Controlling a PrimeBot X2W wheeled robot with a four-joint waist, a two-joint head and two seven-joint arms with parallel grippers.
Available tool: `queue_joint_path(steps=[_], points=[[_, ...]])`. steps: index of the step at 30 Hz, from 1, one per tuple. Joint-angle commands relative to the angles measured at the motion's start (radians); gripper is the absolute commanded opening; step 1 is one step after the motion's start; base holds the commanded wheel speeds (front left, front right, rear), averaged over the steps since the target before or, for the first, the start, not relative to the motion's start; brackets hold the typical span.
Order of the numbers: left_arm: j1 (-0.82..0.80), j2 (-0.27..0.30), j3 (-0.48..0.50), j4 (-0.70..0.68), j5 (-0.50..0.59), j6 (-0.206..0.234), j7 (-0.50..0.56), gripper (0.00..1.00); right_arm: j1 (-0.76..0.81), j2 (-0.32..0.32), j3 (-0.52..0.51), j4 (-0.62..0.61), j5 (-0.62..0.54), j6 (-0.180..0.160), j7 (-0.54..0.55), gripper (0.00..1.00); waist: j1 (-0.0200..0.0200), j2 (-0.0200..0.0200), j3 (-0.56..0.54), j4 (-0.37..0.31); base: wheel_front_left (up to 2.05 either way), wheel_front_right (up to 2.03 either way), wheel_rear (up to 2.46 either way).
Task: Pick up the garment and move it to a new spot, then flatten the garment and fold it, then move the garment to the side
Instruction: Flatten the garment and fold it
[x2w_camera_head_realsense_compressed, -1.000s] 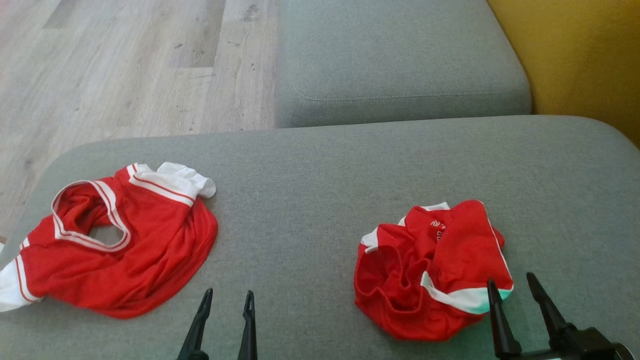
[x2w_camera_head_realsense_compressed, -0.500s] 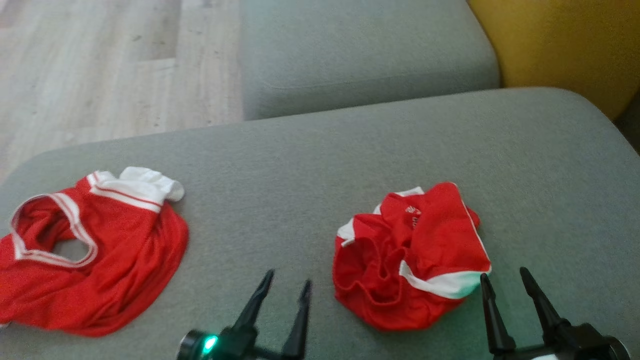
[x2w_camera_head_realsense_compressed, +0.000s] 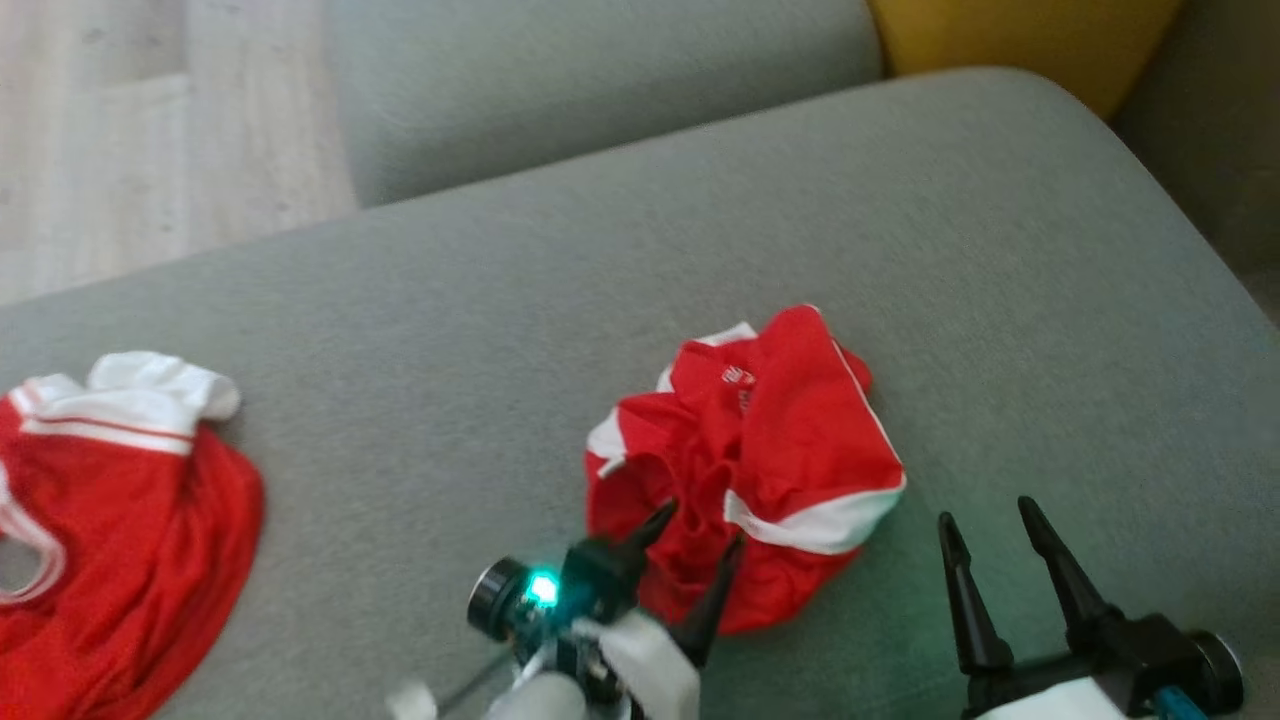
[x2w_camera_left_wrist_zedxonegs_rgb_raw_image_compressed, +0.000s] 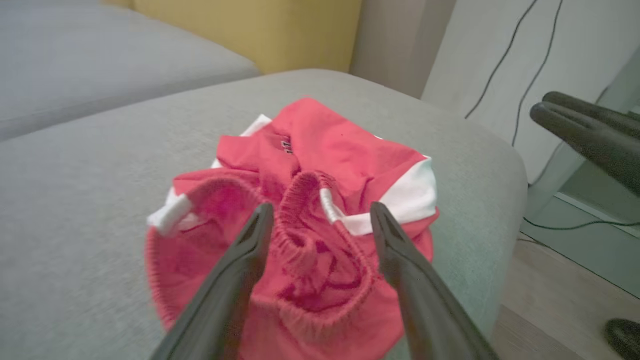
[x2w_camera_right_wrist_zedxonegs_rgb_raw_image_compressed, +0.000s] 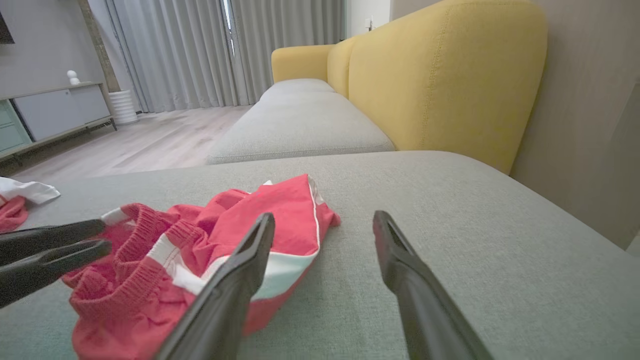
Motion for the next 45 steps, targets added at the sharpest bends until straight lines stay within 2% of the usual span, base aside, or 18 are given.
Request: queue_joint_path(steps=[1,11,19,20,21,22,23,30,33,39,45], points=[[-0.073,-0.005,0.005,-0.023,-0.076,0.008,0.045,1.0,-0.064,-0.026,0.032,-0.027,0.012,-0.001,-0.009,1.0,-0.0001,0.0,0.029,-0.037,0.0,0.0,0.0],[-0.148,-0.005,-0.061,0.003,-0.288,0.072,0.137,1.0,-0.085,-0.026,0.034,-0.022,0.011,-0.001,-0.009,1.0,-0.0001,0.0,0.045,-0.086,0.0,0.0,0.0],[-0.196,-0.005,-0.087,0.024,-0.406,0.081,0.163,1.0,-0.083,-0.016,0.031,-0.022,0.009,-0.001,-0.009,1.0,-0.0001,0.0,0.042,-0.103,0.0,0.0,0.0],[-0.202,-0.005,-0.091,0.028,-0.411,0.082,0.164,0.74,-0.082,-0.015,0.03,-0.023,0.009,-0.001,-0.009,1.0,-0.0001,0.0,0.041,-0.104,0.0,0.0,0.0],[-0.206,-0.005,-0.095,0.033,-0.416,0.082,0.166,0.43,-0.081,-0.014,0.03,-0.023,0.008,-0.001,-0.009,1.0,-0.0001,0.0,0.04,-0.105,0.0,0.0,0.0],[-0.21,-0.005,-0.099,0.037,-0.42,0.082,0.167,0.25,-0.081,-0.013,0.029,-0.023,0.008,-0.001,-0.009,1.0,-0.0001,0.0,0.039,-0.106,0.0,0.0,0.0],[-0.212,-0.005,-0.103,0.039,-0.427,0.08,0.172,0.0,-0.08,-0.012,0.027,-0.024,0.007,-0.001,-0.009,1.0,-0.0001,0.0,0.037,-0.106,0.0,0.0,0.0],[-0.238,-0.005,-0.116,0.033,-0.46,0.057,0.172,0.0,-0.075,-0.007,0.015,-0.021,0.003,-0.001,-0.009,1.0,-0.0001,0.0,0.02,-0.093,0.0,0.0,0.0],[-0.29,-0.005,-0.122,0.002,-0.475,0.023,0.161,0.0,-0.077,-0.006,0.021,-0.019,0.003,-0.001,-0.009,1.0,-0.0001,0.0,0.013,-0.093,0.0,0.0,0.0],[-0.533,-0.005,-0.118,-0.046,-0.516,-0.05,0.194,0.0,-0.09,-0.004,0.027,-0.016,-0.009,-0.001,-0.009,1.0,-0.0001,0.0,0.002,-0.106,0.0,0.0,0.0],[-0.74,-0.005,-0.041,-0.071,-0.602,-0.103,0.232,0.0,-0.073,-0.002,0.022,-0.018,0.003,-0.001,-0.009,1.0,-0.0001,0.0,-0.028,-0.086,0.0,0.0,0.0]])
